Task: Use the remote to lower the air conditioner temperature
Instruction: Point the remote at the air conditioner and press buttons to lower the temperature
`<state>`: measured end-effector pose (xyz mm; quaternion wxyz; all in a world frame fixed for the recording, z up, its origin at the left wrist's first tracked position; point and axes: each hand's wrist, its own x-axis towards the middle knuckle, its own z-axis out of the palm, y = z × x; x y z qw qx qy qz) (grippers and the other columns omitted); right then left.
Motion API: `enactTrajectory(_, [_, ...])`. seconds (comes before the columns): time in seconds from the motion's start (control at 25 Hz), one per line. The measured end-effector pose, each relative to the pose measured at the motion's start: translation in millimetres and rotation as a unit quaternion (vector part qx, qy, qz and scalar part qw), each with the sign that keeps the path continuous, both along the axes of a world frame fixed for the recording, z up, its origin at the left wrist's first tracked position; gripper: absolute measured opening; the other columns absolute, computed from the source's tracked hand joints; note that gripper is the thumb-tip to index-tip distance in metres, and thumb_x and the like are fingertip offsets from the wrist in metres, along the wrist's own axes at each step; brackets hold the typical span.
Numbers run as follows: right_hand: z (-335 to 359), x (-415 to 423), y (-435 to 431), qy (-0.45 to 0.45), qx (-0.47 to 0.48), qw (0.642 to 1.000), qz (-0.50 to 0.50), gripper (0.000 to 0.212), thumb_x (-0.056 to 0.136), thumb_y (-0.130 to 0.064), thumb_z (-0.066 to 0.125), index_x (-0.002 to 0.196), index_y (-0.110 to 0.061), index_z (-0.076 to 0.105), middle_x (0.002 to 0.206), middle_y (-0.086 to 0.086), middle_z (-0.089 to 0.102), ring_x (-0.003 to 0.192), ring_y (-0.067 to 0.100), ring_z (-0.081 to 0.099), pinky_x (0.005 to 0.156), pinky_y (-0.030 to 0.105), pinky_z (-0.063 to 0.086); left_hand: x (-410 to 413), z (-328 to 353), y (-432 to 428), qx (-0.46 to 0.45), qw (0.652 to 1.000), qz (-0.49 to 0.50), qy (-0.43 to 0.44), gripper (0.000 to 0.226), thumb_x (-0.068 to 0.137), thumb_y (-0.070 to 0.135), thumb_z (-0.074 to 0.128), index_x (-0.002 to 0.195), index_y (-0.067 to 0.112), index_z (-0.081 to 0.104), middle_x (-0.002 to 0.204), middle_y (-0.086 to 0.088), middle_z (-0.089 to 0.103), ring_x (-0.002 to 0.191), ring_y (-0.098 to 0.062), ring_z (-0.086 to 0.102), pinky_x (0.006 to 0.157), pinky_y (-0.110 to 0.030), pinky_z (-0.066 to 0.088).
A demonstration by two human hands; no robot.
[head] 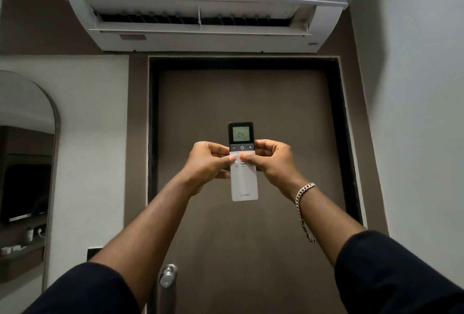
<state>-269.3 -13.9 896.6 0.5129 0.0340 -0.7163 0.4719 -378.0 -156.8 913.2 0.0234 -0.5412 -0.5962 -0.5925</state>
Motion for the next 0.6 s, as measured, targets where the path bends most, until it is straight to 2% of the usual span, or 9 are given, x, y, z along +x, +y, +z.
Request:
enactTrajectory(0.2, [0,2,1,-0.002,0.009,1.0,-0.006,0.044,0.074,-0.013,0.083,0.114,-0.004,0.067,0.107,0.012,0.076,0.097,0.024,0.075,0.088,0.045,0.06,2,0,0,0.005,1.0,-0.002,-0.002,0.026,0.085,0.014,0.069,0.104,-0.002,0.065,0.098,-0.016,0.075,0.083,-0.02,0.076,0.061,-0.031,0.062])
enactTrajectory(0.4, [3,7,-3,-0.001,0.016,1.0,-0.008,0.043,0.075,-0.014,0.082,0.114,-0.006,0.066,0.109,0.011,0.075,0.096,0.021,0.075,0.086,0.04,0.062,5,0,0,0.022,1.0,-0.004,-0.009,0.027,0.084,0.012,0.069,0.105,-0.004,0.063,0.1,-0.019,0.074,0.086,-0.024,0.075,0.065,-0.034,0.063])
enactTrajectory(0.6, [1,11,-7,0.0,0.015,1.0,0.001,0.043,0.077,-0.012,0.08,0.117,-0.004,0.065,0.112,0.013,0.074,0.1,0.024,0.073,0.086,0.04,0.061,6,1,-3,0.035,0.999,-0.021,-0.016,0.024,0.083,0.01,0.07,0.104,-0.001,0.065,0.097,-0.014,0.075,0.084,-0.02,0.076,0.062,-0.027,0.061])
